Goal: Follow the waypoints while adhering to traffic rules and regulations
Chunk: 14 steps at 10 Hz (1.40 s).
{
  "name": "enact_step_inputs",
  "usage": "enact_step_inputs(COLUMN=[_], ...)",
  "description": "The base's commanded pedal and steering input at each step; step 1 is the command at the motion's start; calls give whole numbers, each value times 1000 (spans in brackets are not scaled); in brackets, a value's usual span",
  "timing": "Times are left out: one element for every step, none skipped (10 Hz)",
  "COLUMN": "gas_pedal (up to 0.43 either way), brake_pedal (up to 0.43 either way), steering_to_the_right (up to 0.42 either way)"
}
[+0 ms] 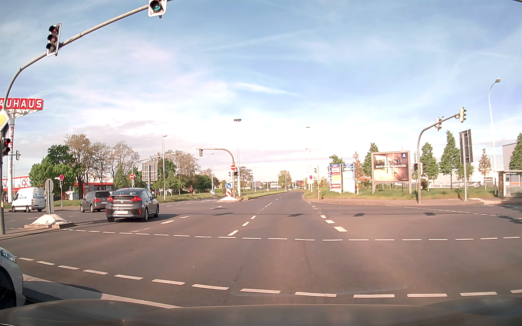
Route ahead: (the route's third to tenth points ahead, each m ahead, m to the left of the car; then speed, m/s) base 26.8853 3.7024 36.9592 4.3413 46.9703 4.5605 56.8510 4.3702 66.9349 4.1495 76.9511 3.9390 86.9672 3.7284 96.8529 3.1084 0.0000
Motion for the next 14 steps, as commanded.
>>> enact_step_inputs(gas_pedal=[0,0,0,0,0,0,0,0,0,0,0,0,0,0], brake_pedal=[293,293,293,293,293,293,293,293,293,293,293,293,293,287], steering_to_the_right=[-5,-6,-6,-5,-5,-5,-5,-6,-6,-6,-5,-5,-5,-6])
